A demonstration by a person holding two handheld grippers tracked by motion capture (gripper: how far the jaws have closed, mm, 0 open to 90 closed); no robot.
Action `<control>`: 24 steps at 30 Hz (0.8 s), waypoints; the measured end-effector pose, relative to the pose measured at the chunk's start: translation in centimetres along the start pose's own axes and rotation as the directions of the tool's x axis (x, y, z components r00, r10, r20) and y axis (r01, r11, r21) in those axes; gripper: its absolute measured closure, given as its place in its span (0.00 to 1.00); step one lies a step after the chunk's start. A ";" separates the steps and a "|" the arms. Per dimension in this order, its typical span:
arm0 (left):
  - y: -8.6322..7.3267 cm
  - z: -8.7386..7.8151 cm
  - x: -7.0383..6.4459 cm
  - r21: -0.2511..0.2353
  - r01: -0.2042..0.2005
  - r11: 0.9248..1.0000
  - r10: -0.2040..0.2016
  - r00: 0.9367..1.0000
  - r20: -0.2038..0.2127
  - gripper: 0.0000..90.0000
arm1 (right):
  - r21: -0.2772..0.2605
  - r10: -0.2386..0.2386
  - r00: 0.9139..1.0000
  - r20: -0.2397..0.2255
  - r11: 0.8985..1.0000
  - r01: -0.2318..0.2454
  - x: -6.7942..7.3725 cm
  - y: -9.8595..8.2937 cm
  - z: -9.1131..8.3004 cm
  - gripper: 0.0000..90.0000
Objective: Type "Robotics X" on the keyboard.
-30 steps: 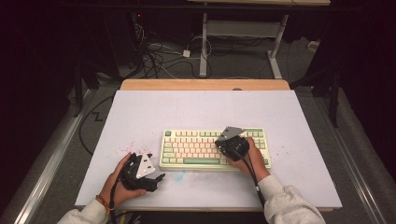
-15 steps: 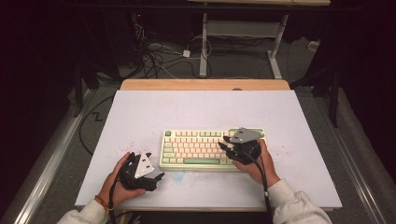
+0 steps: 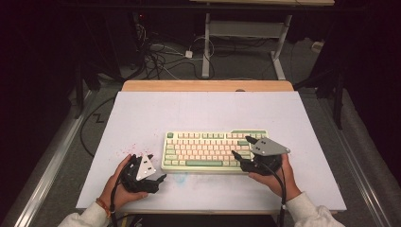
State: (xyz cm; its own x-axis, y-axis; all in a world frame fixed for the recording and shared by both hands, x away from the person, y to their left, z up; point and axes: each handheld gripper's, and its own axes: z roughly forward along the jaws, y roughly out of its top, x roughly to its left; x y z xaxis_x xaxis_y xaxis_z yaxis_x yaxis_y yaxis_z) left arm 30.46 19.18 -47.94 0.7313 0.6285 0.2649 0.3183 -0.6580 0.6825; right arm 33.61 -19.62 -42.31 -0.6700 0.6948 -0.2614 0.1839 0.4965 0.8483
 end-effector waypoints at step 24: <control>0.4 -1.0 0.5 -0.059 0.035 0.998 -0.036 0.999 -0.026 0.21 | 0.007 0.047 0.990 0.134 0.999 -0.048 -1.4 -5.0 -4.7 0.26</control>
State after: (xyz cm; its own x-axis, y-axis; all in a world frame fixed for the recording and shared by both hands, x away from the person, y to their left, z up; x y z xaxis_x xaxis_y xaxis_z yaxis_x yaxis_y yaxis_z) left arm 30.33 19.67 -46.84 0.7036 0.6624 0.2572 0.3076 -0.6103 0.7300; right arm 30.19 -25.52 -44.03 -0.5582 0.7807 -0.2810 0.2207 0.4661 0.8568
